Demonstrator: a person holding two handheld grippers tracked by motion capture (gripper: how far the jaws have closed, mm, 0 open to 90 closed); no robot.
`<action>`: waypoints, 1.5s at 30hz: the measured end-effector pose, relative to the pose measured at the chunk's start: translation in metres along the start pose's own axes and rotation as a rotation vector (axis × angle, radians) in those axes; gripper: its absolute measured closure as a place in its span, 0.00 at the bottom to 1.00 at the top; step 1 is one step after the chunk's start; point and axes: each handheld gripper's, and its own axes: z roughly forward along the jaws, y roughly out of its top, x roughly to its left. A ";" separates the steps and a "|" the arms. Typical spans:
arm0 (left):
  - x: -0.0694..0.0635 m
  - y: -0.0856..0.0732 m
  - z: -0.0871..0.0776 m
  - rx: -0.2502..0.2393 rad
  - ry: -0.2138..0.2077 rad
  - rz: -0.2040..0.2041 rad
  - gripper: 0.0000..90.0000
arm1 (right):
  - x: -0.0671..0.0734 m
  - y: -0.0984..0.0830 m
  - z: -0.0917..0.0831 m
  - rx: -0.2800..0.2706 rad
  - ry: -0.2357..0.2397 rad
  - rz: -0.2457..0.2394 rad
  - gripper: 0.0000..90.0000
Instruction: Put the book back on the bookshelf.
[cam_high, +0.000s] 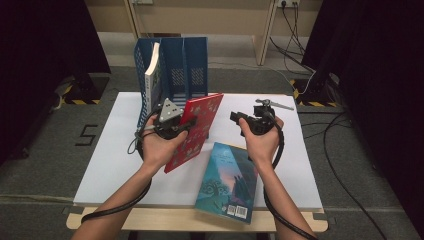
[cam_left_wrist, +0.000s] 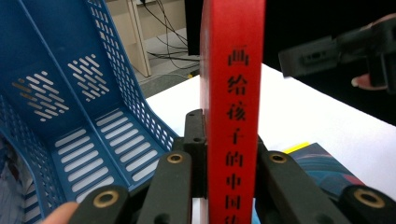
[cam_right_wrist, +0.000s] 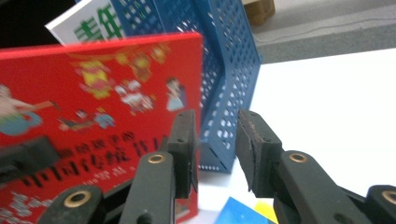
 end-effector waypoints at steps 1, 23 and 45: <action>0.001 0.000 -0.001 0.000 -0.003 -0.002 0.88 | -0.001 -0.002 0.000 0.005 -0.003 -0.001 0.76; 0.010 0.014 -0.021 -0.058 -0.013 -0.016 0.88 | -0.015 -0.019 -0.002 0.022 -0.034 0.012 0.76; 0.018 0.029 -0.033 -0.102 0.007 -0.022 0.88 | -0.017 -0.028 0.002 0.038 -0.046 0.008 0.76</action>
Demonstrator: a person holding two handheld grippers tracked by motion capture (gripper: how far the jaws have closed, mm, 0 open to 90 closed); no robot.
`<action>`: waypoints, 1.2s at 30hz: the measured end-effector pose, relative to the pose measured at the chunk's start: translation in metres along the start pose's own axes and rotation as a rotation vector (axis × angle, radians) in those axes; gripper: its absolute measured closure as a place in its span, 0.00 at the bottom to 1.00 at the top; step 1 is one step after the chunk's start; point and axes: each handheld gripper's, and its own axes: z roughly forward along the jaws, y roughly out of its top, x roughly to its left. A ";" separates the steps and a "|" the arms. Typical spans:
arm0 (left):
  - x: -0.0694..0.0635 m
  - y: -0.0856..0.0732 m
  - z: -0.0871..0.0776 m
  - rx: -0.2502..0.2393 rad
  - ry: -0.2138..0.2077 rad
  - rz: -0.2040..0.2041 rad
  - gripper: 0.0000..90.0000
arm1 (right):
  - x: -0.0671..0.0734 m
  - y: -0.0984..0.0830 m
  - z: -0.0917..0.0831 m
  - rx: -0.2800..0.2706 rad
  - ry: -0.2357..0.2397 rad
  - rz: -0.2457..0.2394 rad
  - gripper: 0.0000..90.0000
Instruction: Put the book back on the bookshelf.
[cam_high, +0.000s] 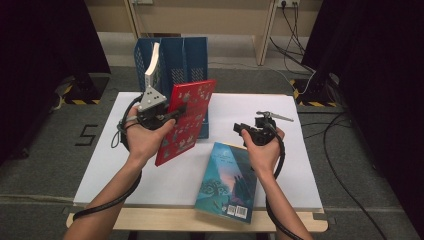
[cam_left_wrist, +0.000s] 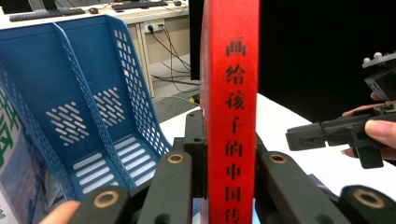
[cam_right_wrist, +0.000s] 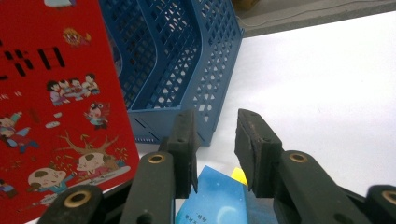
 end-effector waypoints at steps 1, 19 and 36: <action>0.000 0.001 0.000 -0.002 0.002 -0.003 0.88 | 0.000 0.000 0.000 0.000 -0.001 0.003 0.76; 0.009 0.015 -0.007 -0.048 0.034 -0.013 0.88 | -0.003 -0.004 0.002 0.006 -0.006 0.002 0.76; 0.028 0.029 -0.012 -0.099 0.097 -0.029 0.88 | -0.004 -0.007 0.004 0.015 -0.009 0.009 0.76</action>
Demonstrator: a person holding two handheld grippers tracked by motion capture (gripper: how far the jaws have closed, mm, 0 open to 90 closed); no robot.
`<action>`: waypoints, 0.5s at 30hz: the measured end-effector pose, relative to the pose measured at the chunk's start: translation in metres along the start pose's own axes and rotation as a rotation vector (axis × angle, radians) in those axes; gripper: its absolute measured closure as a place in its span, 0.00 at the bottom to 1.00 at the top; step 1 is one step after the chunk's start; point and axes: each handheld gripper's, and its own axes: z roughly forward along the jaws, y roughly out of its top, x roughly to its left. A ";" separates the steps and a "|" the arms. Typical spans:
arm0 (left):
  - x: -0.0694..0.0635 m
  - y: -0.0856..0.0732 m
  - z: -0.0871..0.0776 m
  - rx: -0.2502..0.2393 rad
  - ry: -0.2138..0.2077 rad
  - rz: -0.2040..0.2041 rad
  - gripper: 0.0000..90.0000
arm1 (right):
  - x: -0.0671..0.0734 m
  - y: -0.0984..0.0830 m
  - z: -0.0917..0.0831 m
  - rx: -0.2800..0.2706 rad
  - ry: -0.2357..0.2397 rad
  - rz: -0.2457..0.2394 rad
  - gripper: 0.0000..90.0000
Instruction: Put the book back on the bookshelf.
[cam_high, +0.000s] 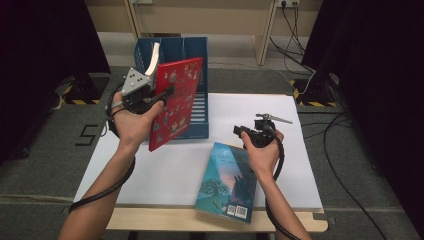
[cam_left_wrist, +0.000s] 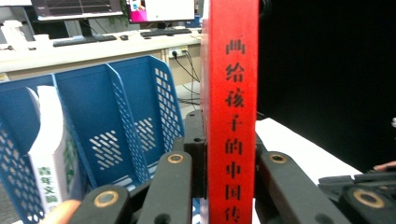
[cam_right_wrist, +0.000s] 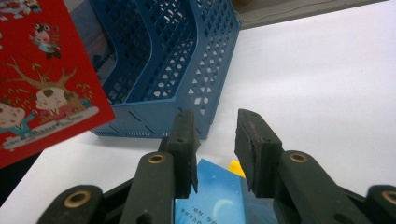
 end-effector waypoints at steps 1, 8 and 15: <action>0.001 0.001 0.000 -0.001 0.005 0.001 0.88 | 0.000 0.000 0.000 0.002 0.000 0.000 0.76; 0.009 0.005 0.003 -0.011 0.037 0.002 0.88 | -0.002 -0.002 0.001 0.004 0.001 0.000 0.76; 0.018 0.006 0.006 -0.024 0.075 -0.008 0.88 | -0.003 -0.003 0.001 0.007 -0.001 0.003 0.76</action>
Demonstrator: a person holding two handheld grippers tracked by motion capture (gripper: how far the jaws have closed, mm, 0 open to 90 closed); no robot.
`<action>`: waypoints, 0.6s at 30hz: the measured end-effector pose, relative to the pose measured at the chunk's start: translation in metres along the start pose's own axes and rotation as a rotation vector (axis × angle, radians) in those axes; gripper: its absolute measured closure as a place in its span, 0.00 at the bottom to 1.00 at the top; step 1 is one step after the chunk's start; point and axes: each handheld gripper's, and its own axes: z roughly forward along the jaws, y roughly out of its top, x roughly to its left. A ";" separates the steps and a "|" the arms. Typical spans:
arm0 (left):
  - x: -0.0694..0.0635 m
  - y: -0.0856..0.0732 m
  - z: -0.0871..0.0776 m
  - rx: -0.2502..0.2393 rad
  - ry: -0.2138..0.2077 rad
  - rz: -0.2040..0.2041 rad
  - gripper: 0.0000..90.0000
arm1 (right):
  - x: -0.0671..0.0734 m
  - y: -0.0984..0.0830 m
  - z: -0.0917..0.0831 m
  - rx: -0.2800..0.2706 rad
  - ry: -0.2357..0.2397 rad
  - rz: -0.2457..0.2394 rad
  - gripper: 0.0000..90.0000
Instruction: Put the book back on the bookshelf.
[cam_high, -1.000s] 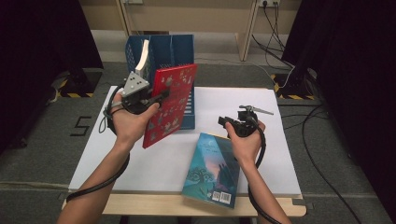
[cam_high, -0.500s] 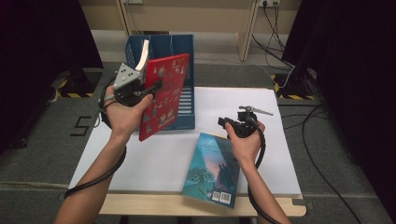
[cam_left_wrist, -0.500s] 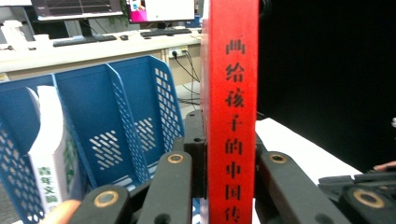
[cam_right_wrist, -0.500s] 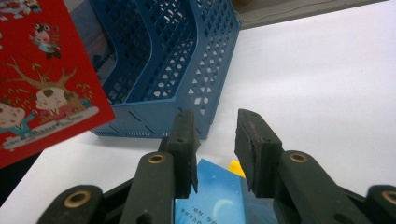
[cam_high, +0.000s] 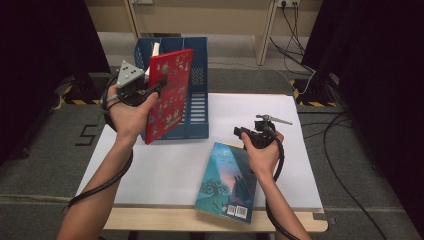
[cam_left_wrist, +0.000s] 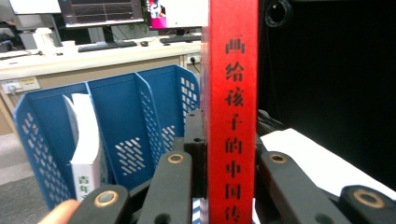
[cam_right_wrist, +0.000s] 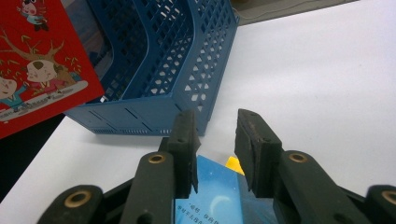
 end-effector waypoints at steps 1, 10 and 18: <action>0.001 0.000 0.001 -0.002 0.007 -0.001 0.88 | 0.000 0.000 0.000 -0.001 0.000 -0.001 0.76; 0.012 -0.002 0.012 -0.012 0.065 -0.019 0.88 | -0.002 -0.002 0.001 0.002 -0.001 0.002 0.76; 0.017 -0.005 0.028 -0.019 0.109 -0.027 0.88 | -0.002 -0.001 0.000 0.001 -0.003 0.006 0.77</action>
